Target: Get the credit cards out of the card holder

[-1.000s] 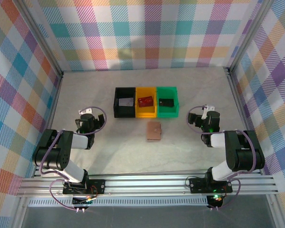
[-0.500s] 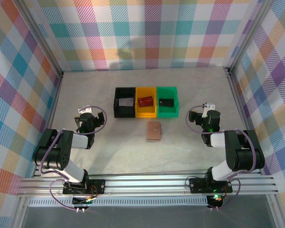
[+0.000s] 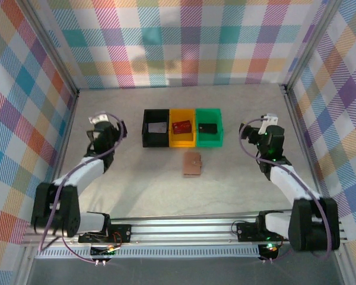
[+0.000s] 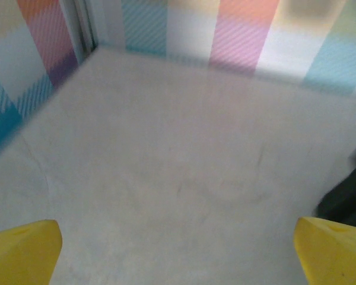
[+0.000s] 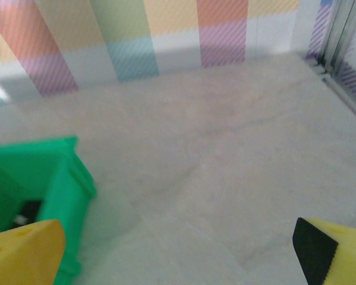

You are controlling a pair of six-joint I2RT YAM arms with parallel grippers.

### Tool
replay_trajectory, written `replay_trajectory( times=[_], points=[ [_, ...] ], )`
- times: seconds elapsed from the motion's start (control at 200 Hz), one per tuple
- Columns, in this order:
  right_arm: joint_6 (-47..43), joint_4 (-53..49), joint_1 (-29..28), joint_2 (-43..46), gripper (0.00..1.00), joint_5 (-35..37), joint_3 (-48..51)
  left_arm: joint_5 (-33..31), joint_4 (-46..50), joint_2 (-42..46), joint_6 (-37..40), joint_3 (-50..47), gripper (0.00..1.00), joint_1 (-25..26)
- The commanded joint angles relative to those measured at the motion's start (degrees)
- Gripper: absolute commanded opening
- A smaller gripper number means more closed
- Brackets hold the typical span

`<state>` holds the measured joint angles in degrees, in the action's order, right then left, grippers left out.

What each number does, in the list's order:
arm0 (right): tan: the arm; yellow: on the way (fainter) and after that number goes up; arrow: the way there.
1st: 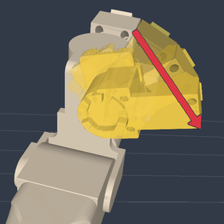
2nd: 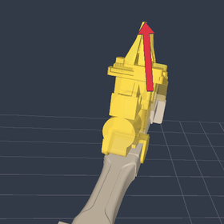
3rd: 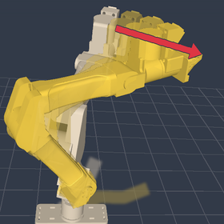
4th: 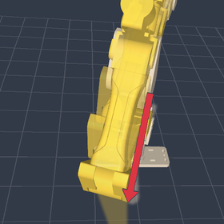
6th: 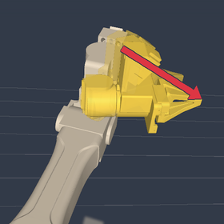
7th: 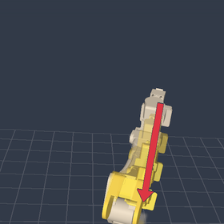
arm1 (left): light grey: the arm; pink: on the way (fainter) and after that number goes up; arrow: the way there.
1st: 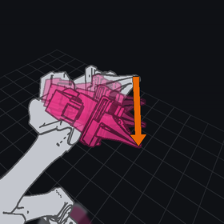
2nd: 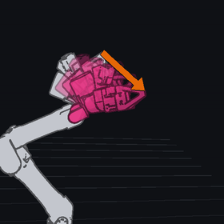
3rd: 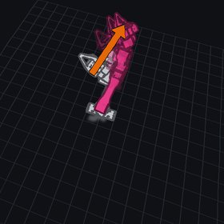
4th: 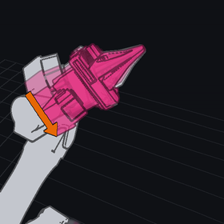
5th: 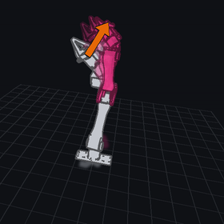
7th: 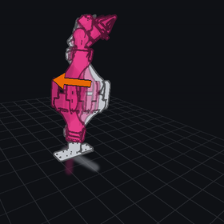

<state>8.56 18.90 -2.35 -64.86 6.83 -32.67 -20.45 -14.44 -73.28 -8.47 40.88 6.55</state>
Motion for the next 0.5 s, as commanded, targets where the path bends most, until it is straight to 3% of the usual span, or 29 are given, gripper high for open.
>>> replay_trajectory(
  times=[0.0,0.09,0.15,0.25,0.375,0.495],
  points=[
    [11.8,-16.0,-0.4,6.0,0.99,-2.5,-6.0,0.6,27.2,7.0,-17.7,9.1,1.0,-0.5],
    [37.0,-36.9,-0.3,9.7,0.99,7.0,-11.3,5.6,43.2,9.3,-24.4,16.3,1.0,-1.0],
    [32.9,-32.7,-0.1,12.0,0.99,0.7,-9.9,10.8,44.9,11.4,-26.3,15.6,1.0,-1.0],
    [36.3,-33.3,-0.2,13.9,0.99,-2.6,-8.5,14.7,45.5,16.6,-29.3,11.4,1.0,1.1],
    [32.2,-40.1,-1.7,11.0,0.99,-7.1,-12.4,11.8,49.8,20.8,-32.4,9.2,1.0,6.6],
    [27.4,-48.9,-6.1,7.4,0.99,-7.0,-17.1,8.7,54.5,20.4,-35.4,9.6,1.0,12.1]
  ],
)
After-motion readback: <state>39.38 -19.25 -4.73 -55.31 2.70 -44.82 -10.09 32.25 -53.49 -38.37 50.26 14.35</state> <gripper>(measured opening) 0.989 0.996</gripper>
